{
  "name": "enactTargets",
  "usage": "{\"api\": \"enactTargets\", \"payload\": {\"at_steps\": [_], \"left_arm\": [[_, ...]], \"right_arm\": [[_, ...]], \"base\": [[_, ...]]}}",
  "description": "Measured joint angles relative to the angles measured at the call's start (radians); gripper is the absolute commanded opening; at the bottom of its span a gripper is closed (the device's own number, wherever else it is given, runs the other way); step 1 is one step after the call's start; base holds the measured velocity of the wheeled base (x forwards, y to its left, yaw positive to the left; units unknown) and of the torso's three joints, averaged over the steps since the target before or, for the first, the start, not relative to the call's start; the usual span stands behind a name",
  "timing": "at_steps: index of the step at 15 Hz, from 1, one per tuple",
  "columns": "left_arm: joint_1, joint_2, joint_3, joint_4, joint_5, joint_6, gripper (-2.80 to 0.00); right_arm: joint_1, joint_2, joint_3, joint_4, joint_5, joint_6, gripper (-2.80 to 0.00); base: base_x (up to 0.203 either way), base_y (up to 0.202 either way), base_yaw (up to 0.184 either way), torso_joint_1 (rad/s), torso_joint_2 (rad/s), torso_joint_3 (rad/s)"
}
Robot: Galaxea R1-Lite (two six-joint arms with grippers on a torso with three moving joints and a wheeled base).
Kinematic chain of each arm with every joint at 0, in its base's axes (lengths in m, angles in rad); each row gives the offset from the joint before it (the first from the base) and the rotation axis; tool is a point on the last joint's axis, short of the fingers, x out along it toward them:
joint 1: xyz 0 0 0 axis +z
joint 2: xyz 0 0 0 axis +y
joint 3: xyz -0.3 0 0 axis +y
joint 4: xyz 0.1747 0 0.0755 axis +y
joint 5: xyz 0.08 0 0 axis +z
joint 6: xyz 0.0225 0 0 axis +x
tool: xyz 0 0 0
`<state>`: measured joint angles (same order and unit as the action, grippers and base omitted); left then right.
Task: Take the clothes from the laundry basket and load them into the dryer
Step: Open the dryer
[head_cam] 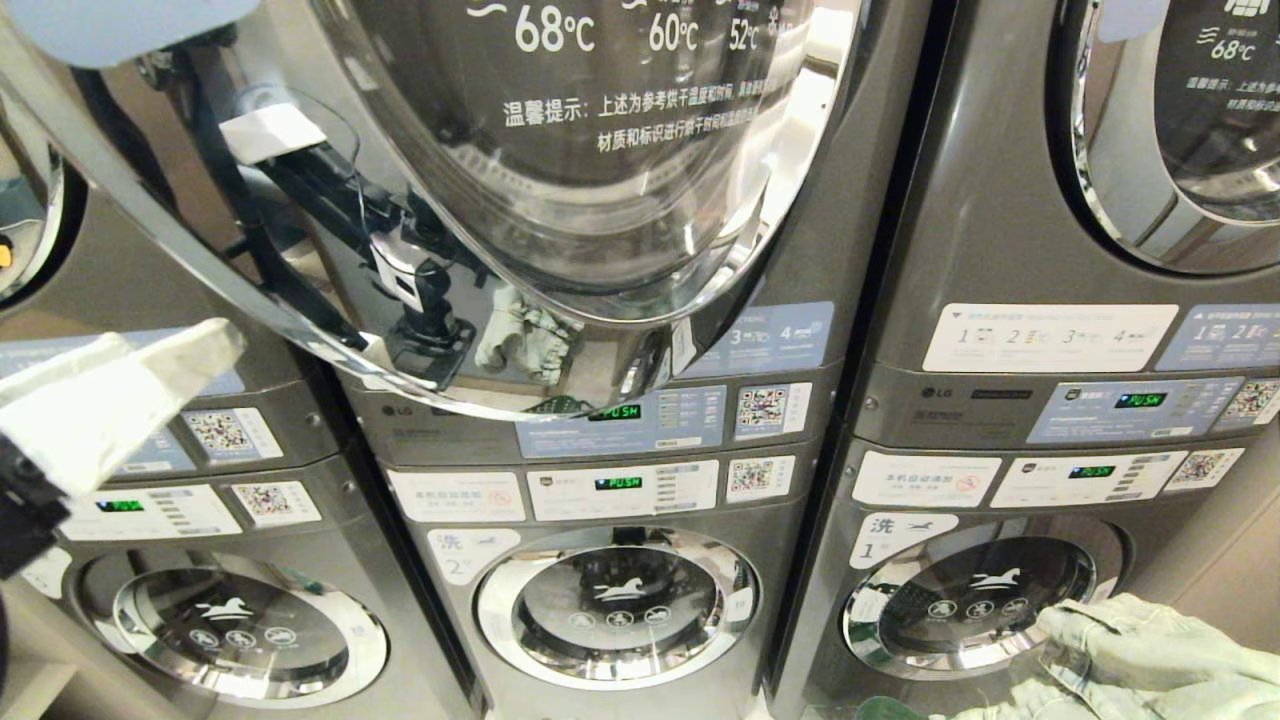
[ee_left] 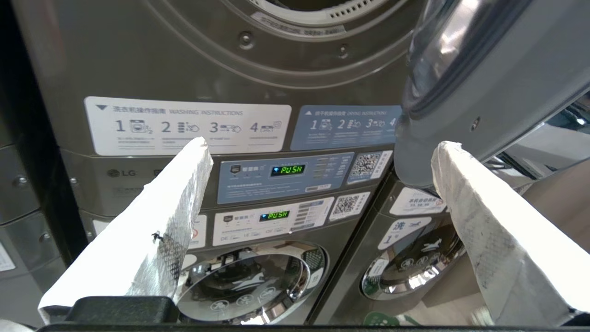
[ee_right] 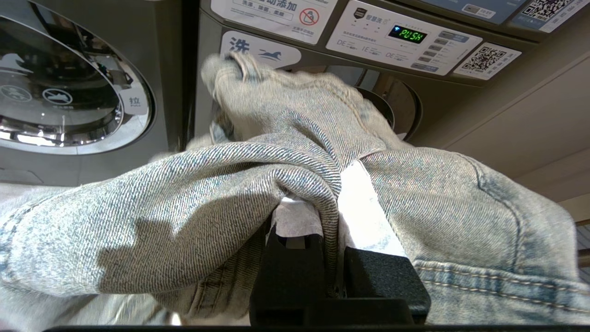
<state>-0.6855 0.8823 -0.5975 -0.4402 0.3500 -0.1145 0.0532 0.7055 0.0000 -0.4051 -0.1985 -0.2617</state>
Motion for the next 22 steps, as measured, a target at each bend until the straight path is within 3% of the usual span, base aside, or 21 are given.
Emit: {"api": "enactTargets", "payload": {"at_steps": [4, 6, 9, 11, 14, 18, 22], "left_arm": [[0.116, 0.07, -0.02, -0.06, -0.021, -0.003, 0.0], [0.169, 0.131, -0.049, -0.129, -0.074, 0.002, 0.0], [0.189, 0.211, -0.137, -0.146, -0.137, 0.003, 0.0], [0.162, 0.237, -0.182, -0.147, -0.221, 0.004, 0.0], [0.047, 0.223, -0.184, -0.138, -0.3, 0.024, 0.0], [-0.116, 0.158, -0.077, -0.134, -0.311, 0.139, 0.0], [-0.144, 0.122, -0.018, -0.135, -0.308, 0.154, 0.0]], "right_arm": [[0.0, 0.0, 0.0, 0.0, 0.0, 0.0, -2.8], [0.0, 0.0, 0.0, 0.0, -0.004, 0.001, -2.8], [0.0, 0.0, 0.0, 0.0, -0.018, 0.002, -2.8], [-0.001, 0.0, 0.0, 0.001, -0.022, 0.003, -2.8], [-0.002, 0.0, 0.0, 0.011, -0.033, 0.006, -2.8], [-0.005, 0.001, 0.0, 0.024, -0.031, 0.007, -2.8], [-0.007, 0.0, 0.0, 0.022, -0.032, 0.006, -2.8]], "base": [[0.0, 0.0, 0.0, 0.0, 0.0, 0.0], [0.0, 0.0, 0.0, 0.0, 0.0, 0.0], [0.0, 0.0, 0.0, 0.0, 0.0, 0.0], [0.0, 0.0, 0.0, 0.0, 0.0, 0.0], [0.0, 0.0, 0.0, 0.0, 0.0, 0.0], [0.0, 0.0, 0.0, 0.0, 0.0, 0.0], [0.0, 0.0, 0.0, 0.0, 0.0, 0.0]]}}
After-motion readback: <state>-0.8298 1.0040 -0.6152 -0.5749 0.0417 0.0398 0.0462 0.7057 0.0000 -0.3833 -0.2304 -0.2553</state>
